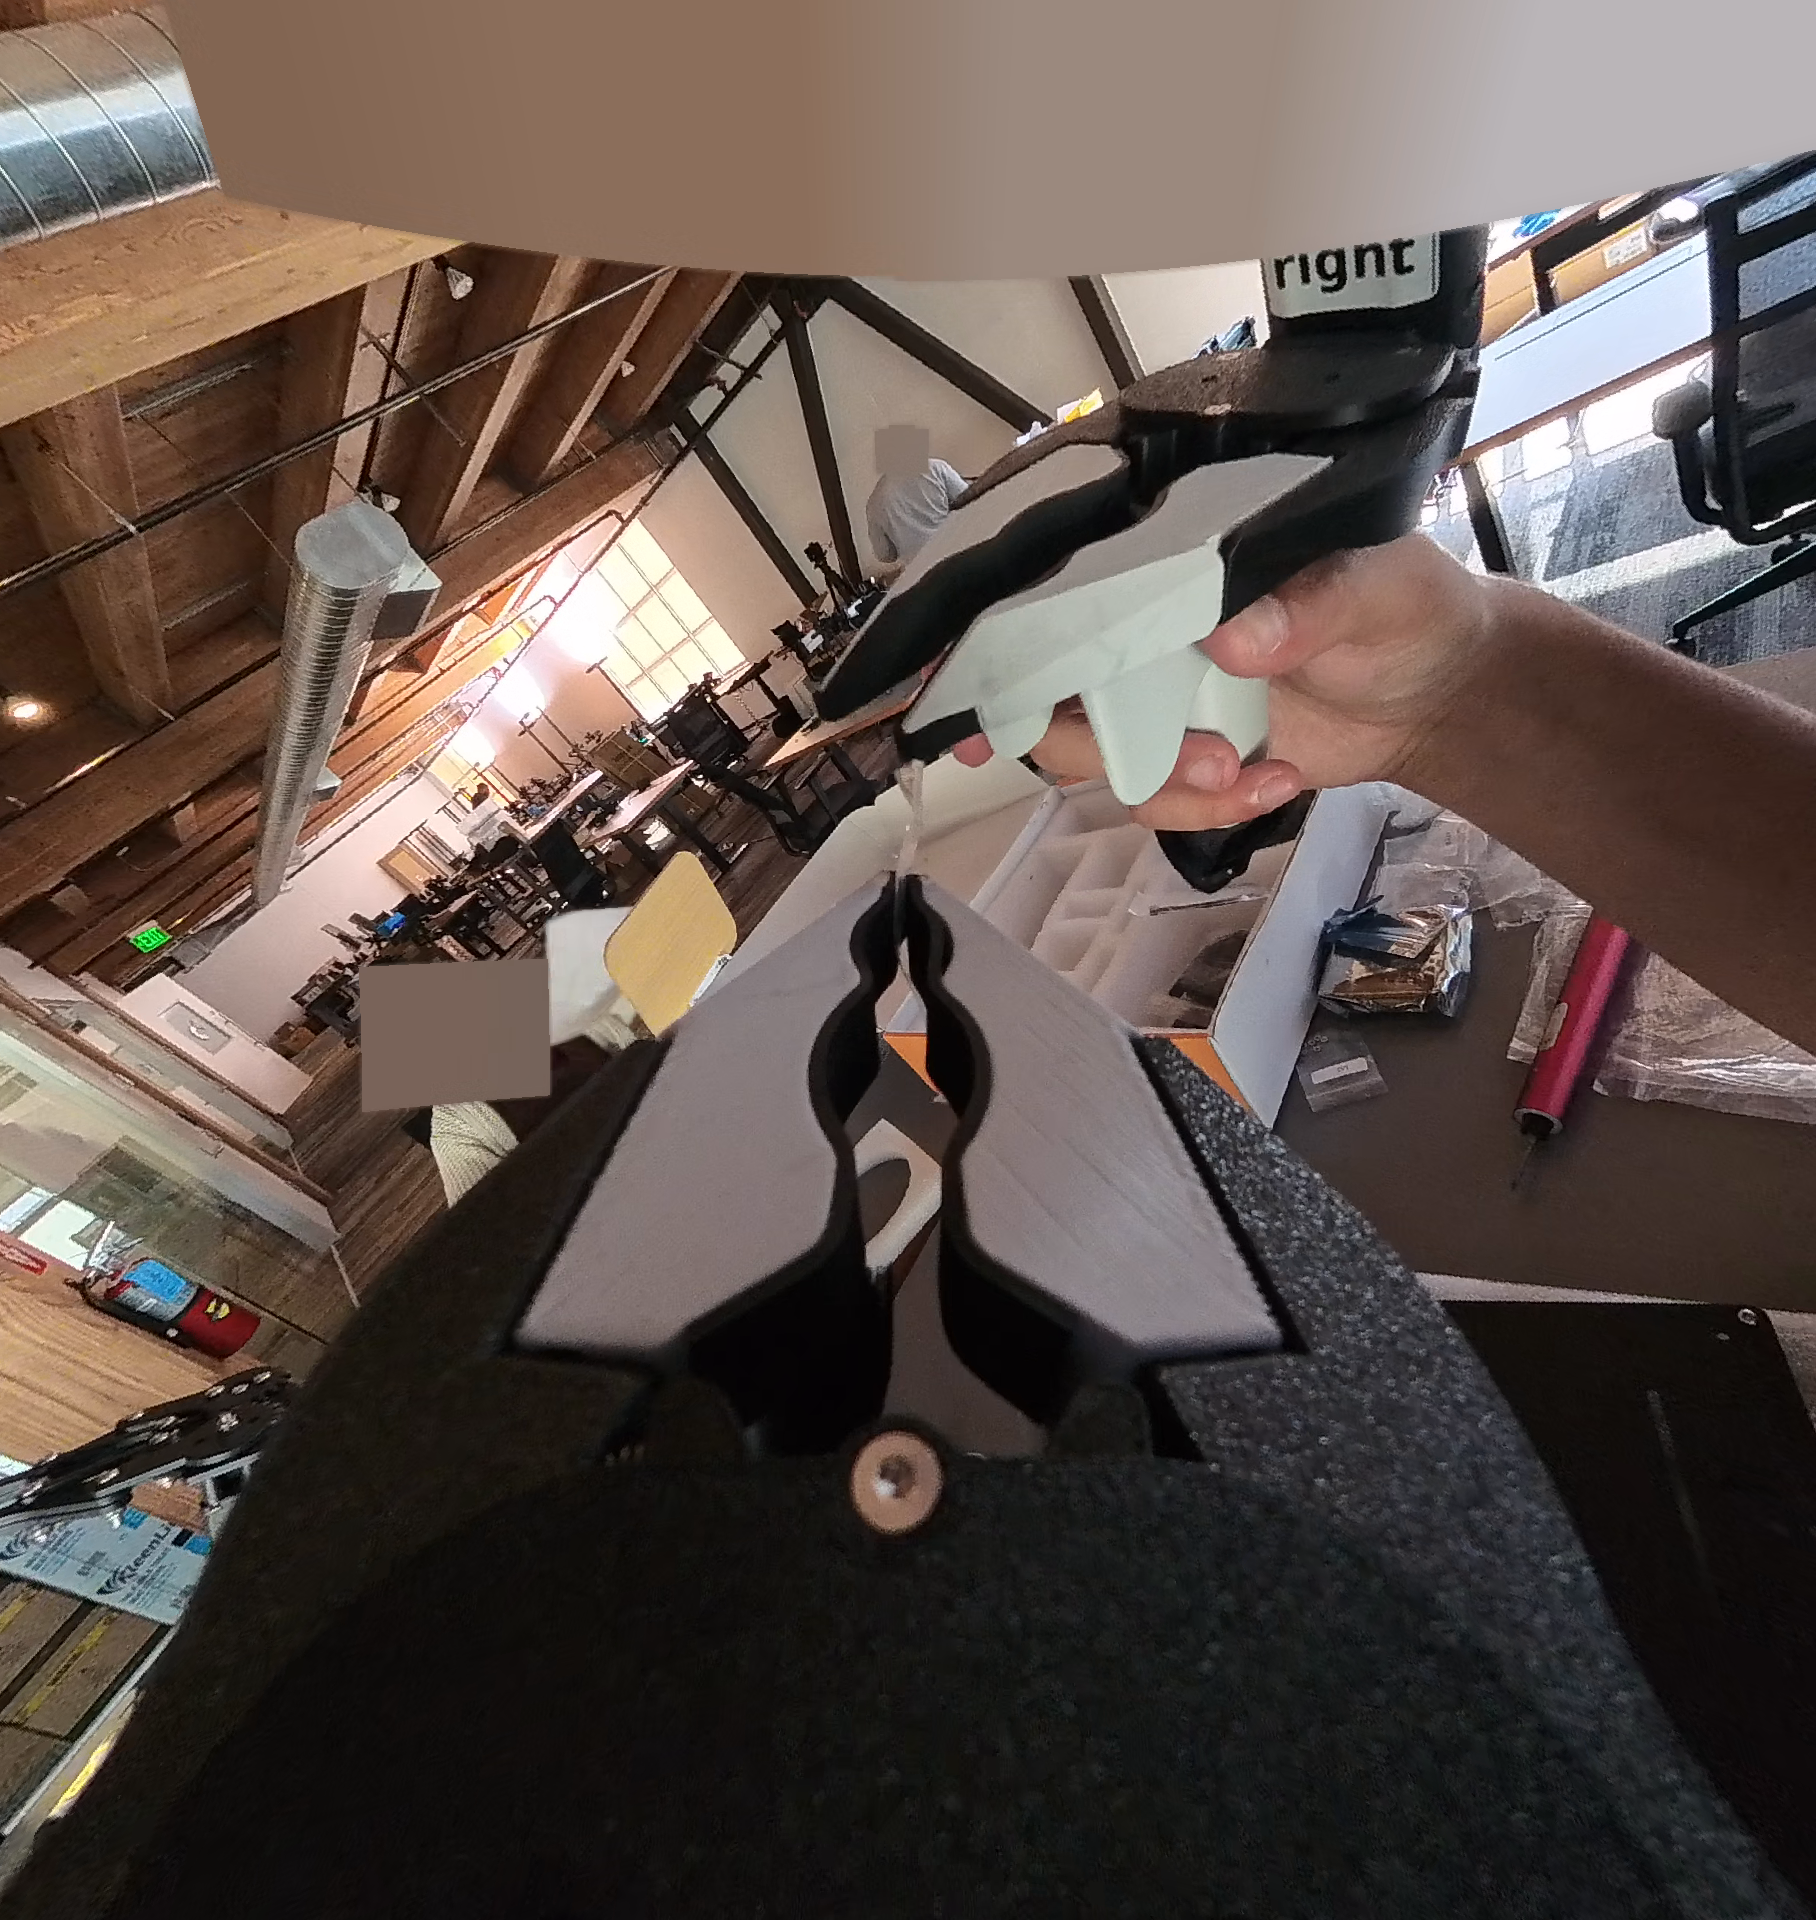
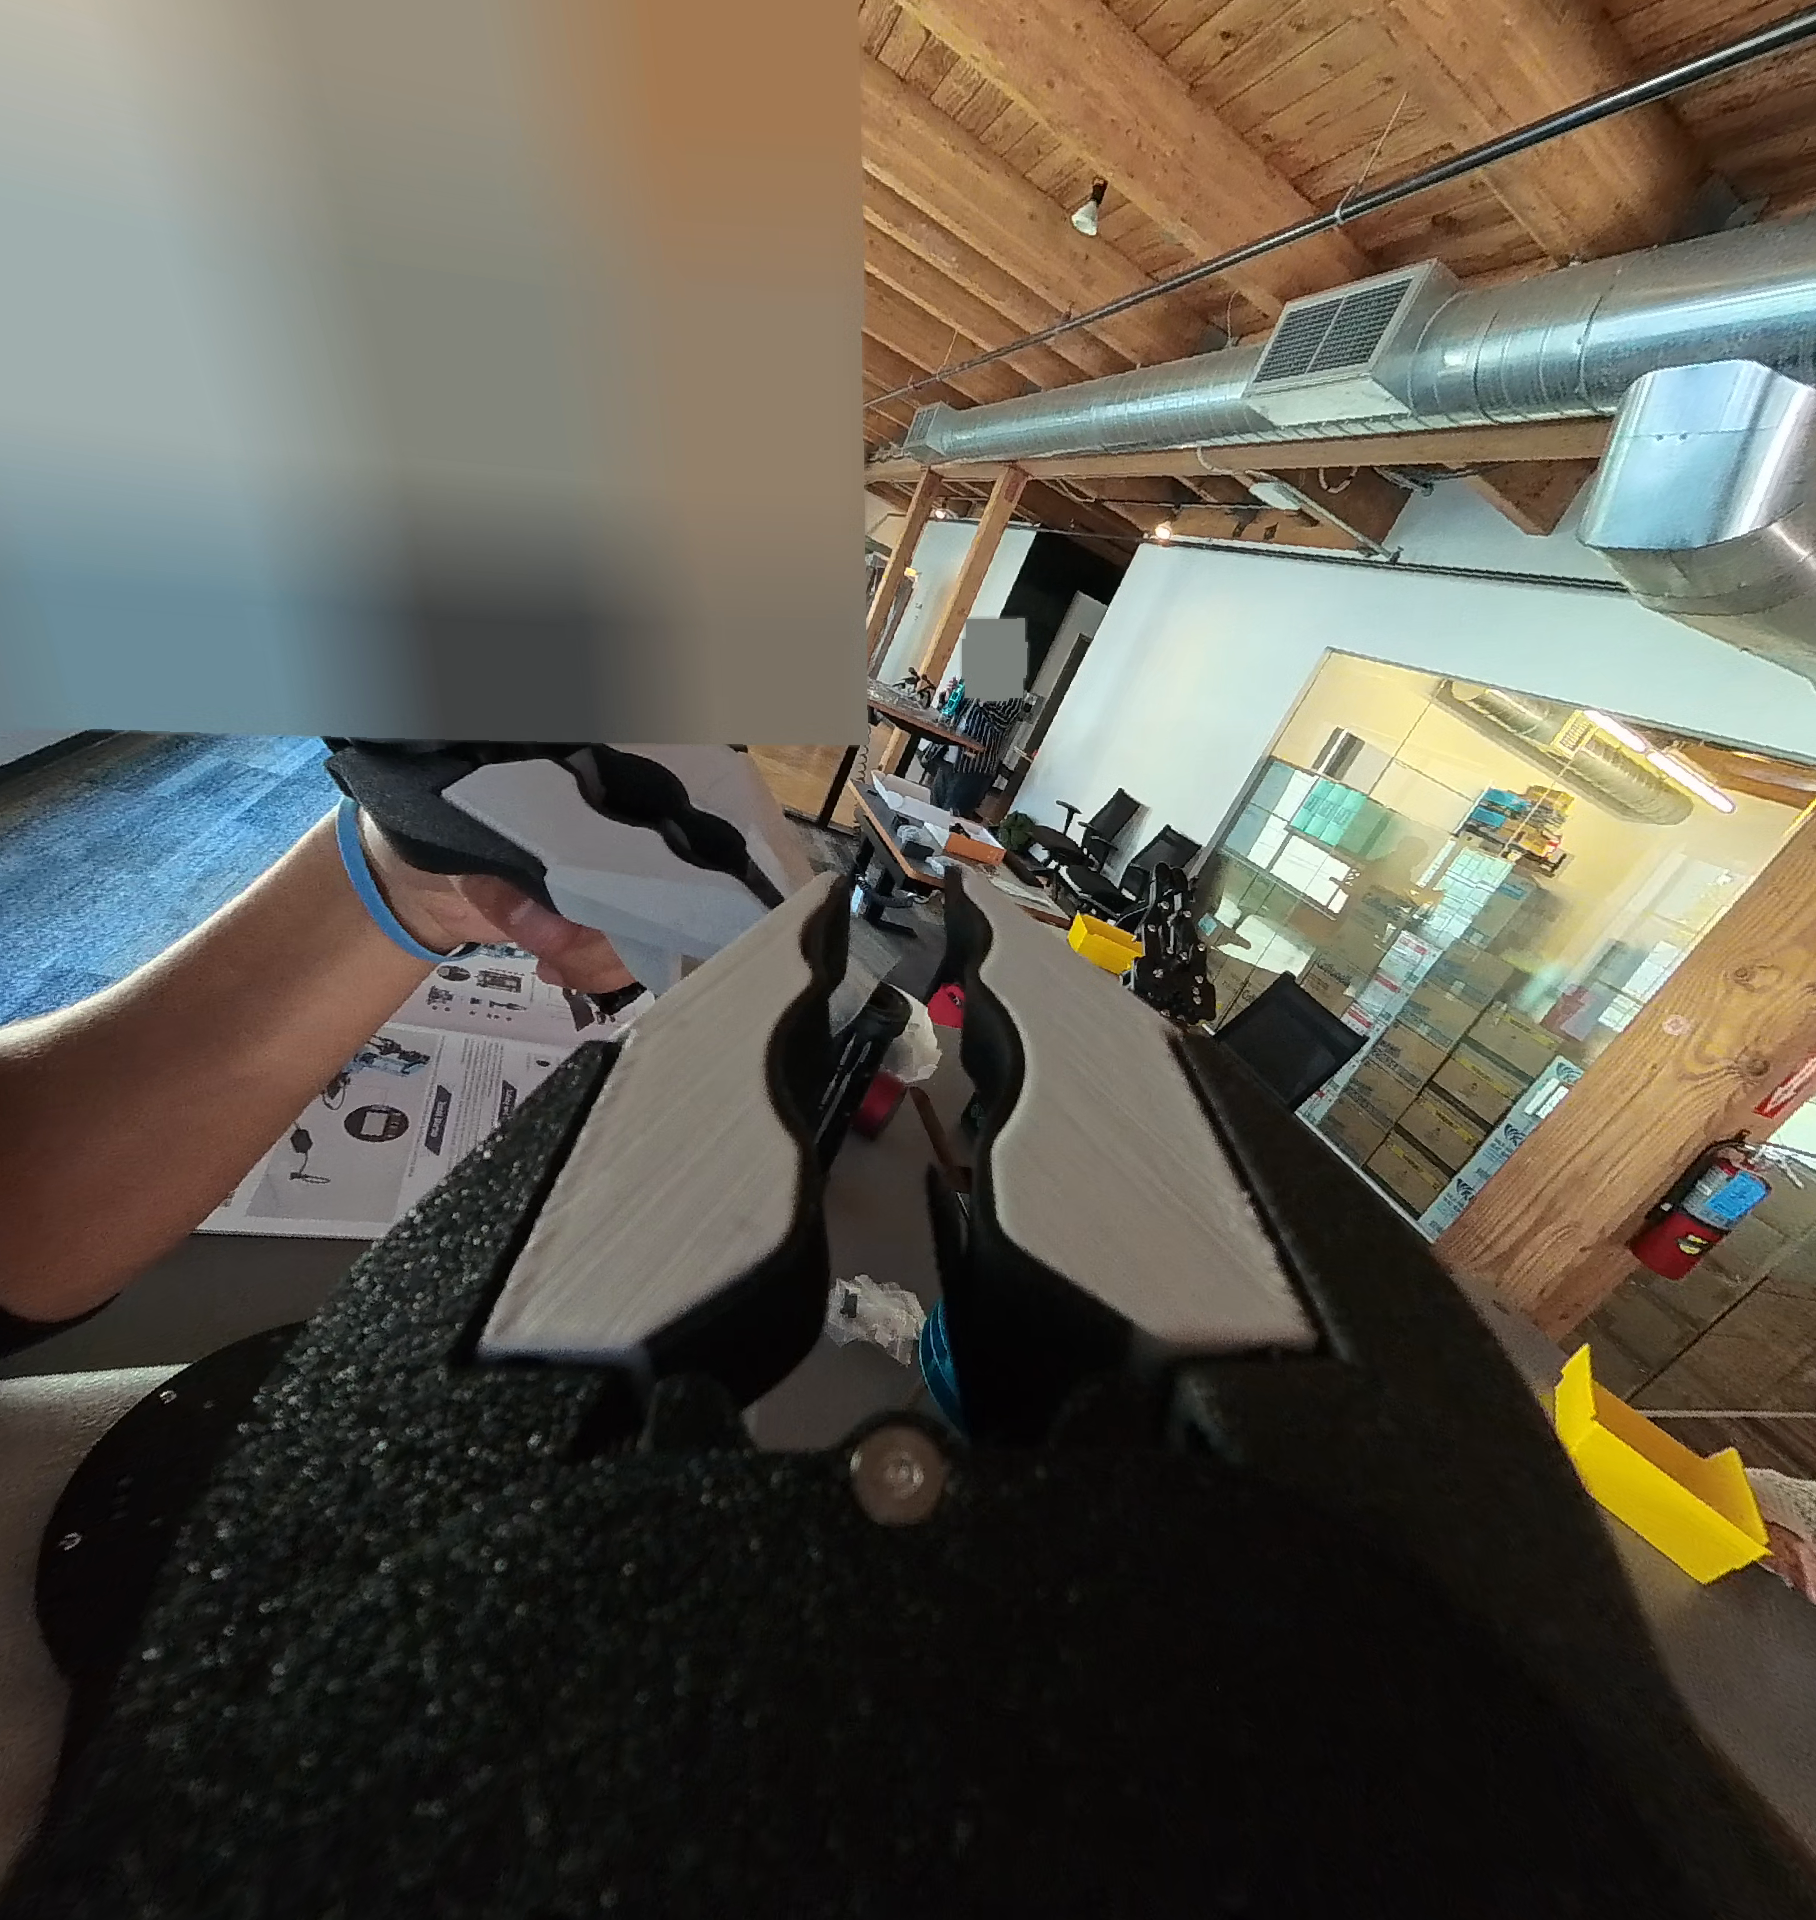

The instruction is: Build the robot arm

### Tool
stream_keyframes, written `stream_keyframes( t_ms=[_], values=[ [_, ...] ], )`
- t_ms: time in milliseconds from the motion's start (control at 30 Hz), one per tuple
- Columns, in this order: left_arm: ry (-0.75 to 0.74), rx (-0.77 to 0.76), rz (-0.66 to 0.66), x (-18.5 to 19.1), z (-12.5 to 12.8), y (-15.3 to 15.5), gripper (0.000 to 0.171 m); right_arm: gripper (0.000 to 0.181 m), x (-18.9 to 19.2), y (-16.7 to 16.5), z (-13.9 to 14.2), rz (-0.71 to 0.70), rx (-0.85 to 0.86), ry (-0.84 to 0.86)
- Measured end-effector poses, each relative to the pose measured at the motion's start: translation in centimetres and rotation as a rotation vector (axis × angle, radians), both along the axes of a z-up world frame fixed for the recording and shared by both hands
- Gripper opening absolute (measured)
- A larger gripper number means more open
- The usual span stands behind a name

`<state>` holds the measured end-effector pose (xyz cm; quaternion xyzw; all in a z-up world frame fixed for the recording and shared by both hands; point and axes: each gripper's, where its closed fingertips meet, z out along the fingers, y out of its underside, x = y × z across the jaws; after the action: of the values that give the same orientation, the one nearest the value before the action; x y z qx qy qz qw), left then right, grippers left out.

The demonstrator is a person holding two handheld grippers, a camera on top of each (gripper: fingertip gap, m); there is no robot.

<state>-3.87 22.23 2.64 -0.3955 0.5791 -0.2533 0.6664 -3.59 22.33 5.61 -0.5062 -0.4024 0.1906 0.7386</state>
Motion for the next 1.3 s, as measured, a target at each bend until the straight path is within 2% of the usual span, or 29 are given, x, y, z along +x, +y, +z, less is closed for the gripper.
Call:
stream_keyframes(
  t_ms=[800,1000,1300],
  values=[
    [0.019,0.008,-0.002,0.1,-0.4,-0.1,0.0,0.017,-0.4,0.0,-0.3,0.0,0.0,-0.019],
    [0.022,0.01,0.004,0.0,-0.5,0.0,0.0,0.01,-1.0,-0.8,-1.6,0.054,-0.026,-0.093],
    [0.033,0.007,-0.007,0.2,-0.8,-0.1,0.0,0.012,-1.6,-1.2,-2.7,0.094,-0.053,-0.142]
  ],
)
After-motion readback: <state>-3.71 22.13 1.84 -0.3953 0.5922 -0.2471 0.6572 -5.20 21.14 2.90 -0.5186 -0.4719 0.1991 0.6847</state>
